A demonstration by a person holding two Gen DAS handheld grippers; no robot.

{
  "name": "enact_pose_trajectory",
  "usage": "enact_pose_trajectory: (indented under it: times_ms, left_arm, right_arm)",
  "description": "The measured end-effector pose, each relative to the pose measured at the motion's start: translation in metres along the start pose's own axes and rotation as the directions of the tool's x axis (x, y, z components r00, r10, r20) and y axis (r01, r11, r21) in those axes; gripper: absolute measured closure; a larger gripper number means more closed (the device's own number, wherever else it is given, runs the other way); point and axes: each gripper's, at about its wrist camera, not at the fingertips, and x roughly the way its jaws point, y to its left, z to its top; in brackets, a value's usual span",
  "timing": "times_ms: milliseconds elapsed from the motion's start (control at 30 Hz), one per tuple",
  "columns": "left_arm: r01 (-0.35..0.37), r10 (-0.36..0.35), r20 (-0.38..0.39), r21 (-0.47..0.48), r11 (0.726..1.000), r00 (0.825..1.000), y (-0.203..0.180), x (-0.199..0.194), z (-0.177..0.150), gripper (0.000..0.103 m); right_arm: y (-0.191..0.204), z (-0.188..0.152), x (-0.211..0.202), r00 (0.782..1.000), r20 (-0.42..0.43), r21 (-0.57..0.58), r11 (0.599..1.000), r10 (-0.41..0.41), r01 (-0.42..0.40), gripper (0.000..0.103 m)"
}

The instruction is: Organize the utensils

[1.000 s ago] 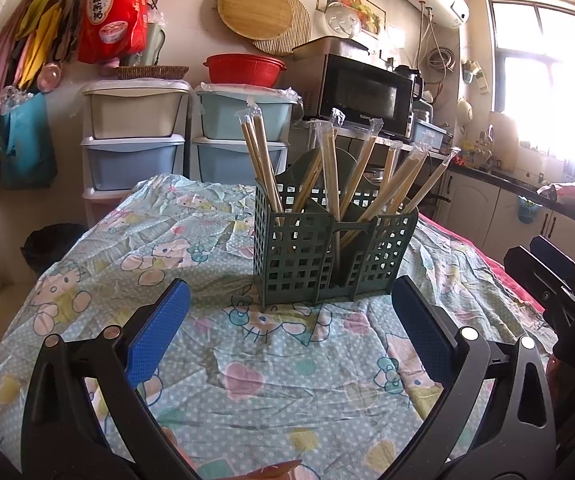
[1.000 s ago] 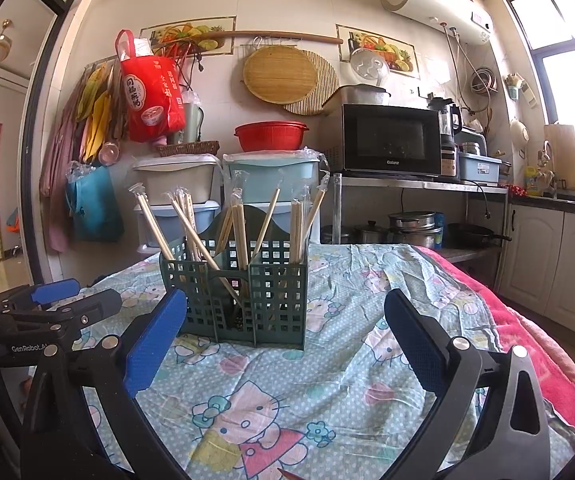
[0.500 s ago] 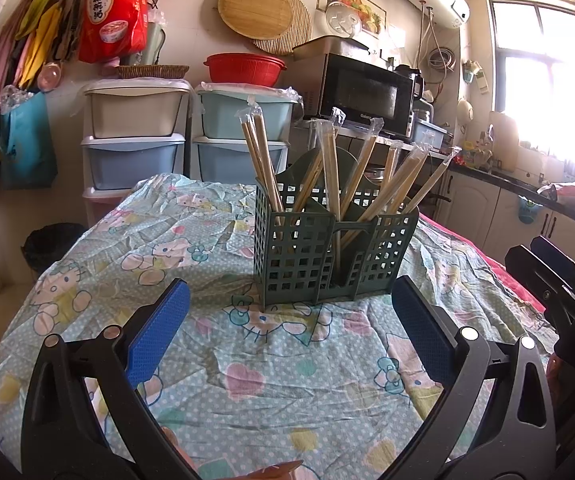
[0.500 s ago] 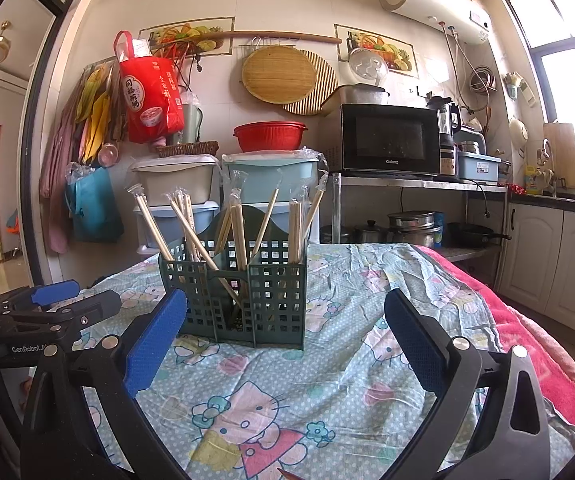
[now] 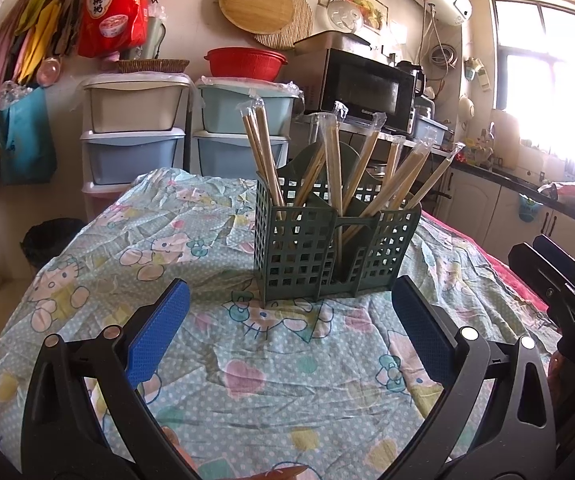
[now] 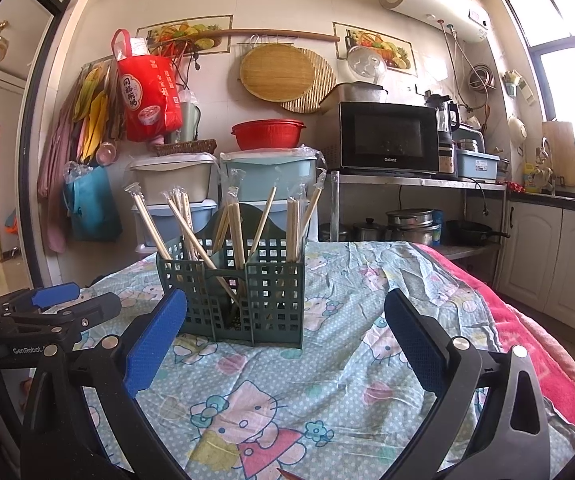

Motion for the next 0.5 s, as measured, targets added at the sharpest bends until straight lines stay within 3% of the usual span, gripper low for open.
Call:
enact_pose_trajectory:
  times_ms: [367, 433, 500]
  left_arm:
    - [-0.035, 0.034, -0.033, -0.035, 0.999, 0.999, 0.007, 0.007, -0.003, 0.01]
    - [-0.053, 0.05, -0.064, -0.05, 0.997, 0.997, 0.014, 0.01, 0.001, 0.01]
    - [-0.098, 0.09, -0.142, -0.049, 0.994, 0.986, 0.032, 0.021, 0.008, 0.01]
  right_arm:
    - [-0.01, 0.002, 0.005, 0.999, -0.027, 0.04, 0.998, -0.044, 0.045, 0.007]
    - [-0.022, 0.006, 0.011, 0.996, -0.065, 0.075, 0.995, -0.054, 0.058, 0.007]
    - [-0.039, 0.011, 0.021, 0.99, -0.126, 0.105, 0.992, -0.059, 0.072, 0.007]
